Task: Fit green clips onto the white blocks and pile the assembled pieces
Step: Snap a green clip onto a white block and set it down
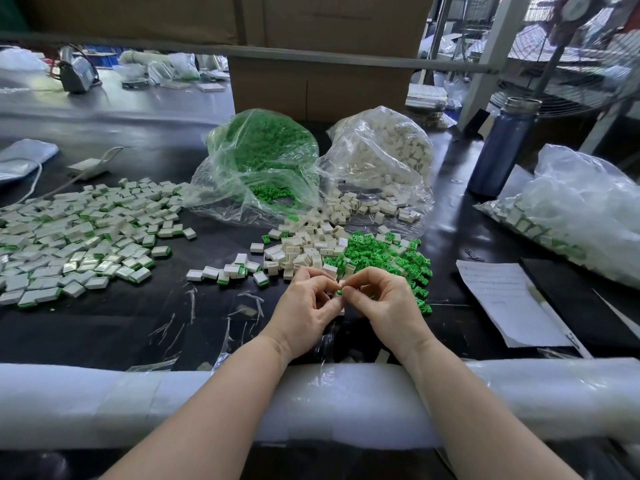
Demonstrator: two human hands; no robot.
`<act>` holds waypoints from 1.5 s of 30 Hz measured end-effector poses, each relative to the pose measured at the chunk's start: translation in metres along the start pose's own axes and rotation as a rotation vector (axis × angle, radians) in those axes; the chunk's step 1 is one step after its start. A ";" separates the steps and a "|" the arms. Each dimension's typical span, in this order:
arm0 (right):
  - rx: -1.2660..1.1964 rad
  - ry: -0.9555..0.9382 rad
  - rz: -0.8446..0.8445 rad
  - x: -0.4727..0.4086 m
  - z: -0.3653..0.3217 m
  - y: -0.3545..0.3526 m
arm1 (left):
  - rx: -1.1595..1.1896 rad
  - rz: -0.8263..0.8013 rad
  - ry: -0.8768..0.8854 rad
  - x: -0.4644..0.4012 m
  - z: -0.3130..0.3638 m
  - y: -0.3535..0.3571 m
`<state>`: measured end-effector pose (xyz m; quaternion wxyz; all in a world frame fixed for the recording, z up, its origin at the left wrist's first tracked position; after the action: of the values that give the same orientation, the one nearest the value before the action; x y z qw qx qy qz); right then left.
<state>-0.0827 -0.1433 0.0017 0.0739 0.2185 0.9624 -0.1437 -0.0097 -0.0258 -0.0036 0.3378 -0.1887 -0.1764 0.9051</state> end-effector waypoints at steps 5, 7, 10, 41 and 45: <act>0.141 0.014 0.007 -0.001 0.000 0.001 | -0.025 0.006 -0.002 0.000 -0.001 0.000; 0.139 0.018 -0.002 -0.001 -0.001 0.002 | -0.036 0.011 -0.003 0.000 0.000 0.000; 0.147 0.022 -0.018 0.000 -0.001 0.002 | -0.026 0.030 -0.003 0.000 0.000 0.000; 0.385 -0.020 0.327 -0.002 0.007 -0.008 | -0.209 0.629 -0.296 0.000 -0.013 -0.021; 0.410 -0.010 0.338 -0.002 0.007 -0.009 | -0.254 0.619 -0.363 0.000 -0.015 -0.021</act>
<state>-0.0841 -0.1536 -0.0023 0.0558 0.3857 0.8627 -0.3223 0.0081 -0.0082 -0.0072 -0.0143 -0.1099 -0.2790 0.9539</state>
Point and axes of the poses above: each hand's wrist, its own x-axis away from the middle knuckle, its own y-axis out of the palm, z = x × y, the point moved 1 cm from there along -x, towards the middle knuckle, and after that the axes turned 2 degrees about -z, right-handed, at the moved point
